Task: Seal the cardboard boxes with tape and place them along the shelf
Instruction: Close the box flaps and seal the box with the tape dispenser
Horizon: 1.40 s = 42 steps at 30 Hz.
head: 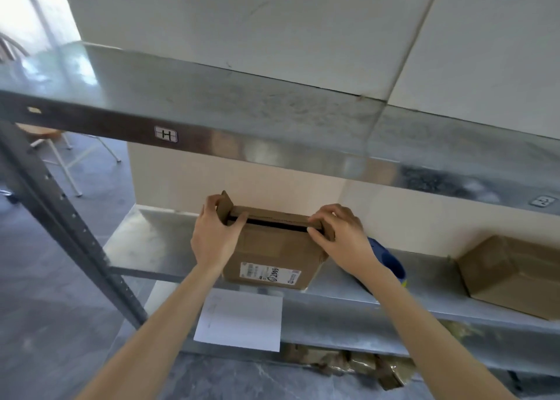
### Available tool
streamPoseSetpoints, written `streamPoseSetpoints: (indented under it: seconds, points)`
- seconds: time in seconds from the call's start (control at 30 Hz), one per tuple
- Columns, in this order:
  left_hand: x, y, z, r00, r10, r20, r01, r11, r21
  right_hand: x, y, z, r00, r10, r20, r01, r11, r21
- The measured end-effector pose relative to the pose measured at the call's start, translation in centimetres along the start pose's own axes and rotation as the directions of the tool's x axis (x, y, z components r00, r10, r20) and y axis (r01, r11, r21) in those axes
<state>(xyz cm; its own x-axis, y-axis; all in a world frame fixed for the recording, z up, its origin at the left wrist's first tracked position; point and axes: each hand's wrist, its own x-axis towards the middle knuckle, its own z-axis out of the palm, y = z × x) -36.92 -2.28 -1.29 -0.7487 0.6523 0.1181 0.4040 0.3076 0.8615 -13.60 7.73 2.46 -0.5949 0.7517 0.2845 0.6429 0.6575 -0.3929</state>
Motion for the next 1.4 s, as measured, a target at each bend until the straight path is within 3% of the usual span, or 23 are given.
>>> streamPoseSetpoints:
  seconds: [0.17, 0.47, 0.6, 0.8, 1.17, 1.4]
  points:
    - [0.2, 0.3, 0.0, 1.0, -0.017, 0.011, 0.017, 1.0, 0.01, 0.0, 1.1, 0.6, 0.992, 0.052, 0.114, -0.057, 0.998, 0.035]
    - [-0.2, -0.4, -1.1, 0.989, 0.035, 0.147, -0.029, 0.998, -0.048, 0.1, 1.7, 1.0, 0.982, 0.113, 0.151, -0.117, 0.993, 0.013]
    - [-0.4, -1.2, -1.6, 0.977, 0.09, 0.193, -0.08, 0.995, -0.061, 0.0, 1.6, 1.2, 0.985, 0.112, 0.128, -0.113, 0.994, 0.0]
    - [-0.7, -1.9, -2.1, 0.957, 0.173, 0.232, -0.161, 0.984, -0.07, -0.1, 1.4, 1.4, 0.98, 0.177, 0.092, -0.189, 0.971, 0.148]
    - [-1.4, -2.4, -2.2, 0.885, 0.272, 0.379, -0.233, 0.961, -0.146, 1.5, 1.3, 1.6, 0.953, 0.304, 0.013, -0.303, 0.942, 0.146]
    - [-1.3, -3.0, -2.5, 0.836, 0.343, 0.428, -0.297, 0.939, -0.172, 1.0, 1.3, 1.9, 0.964, 0.26, -0.057, -0.262, 0.964, -0.038]
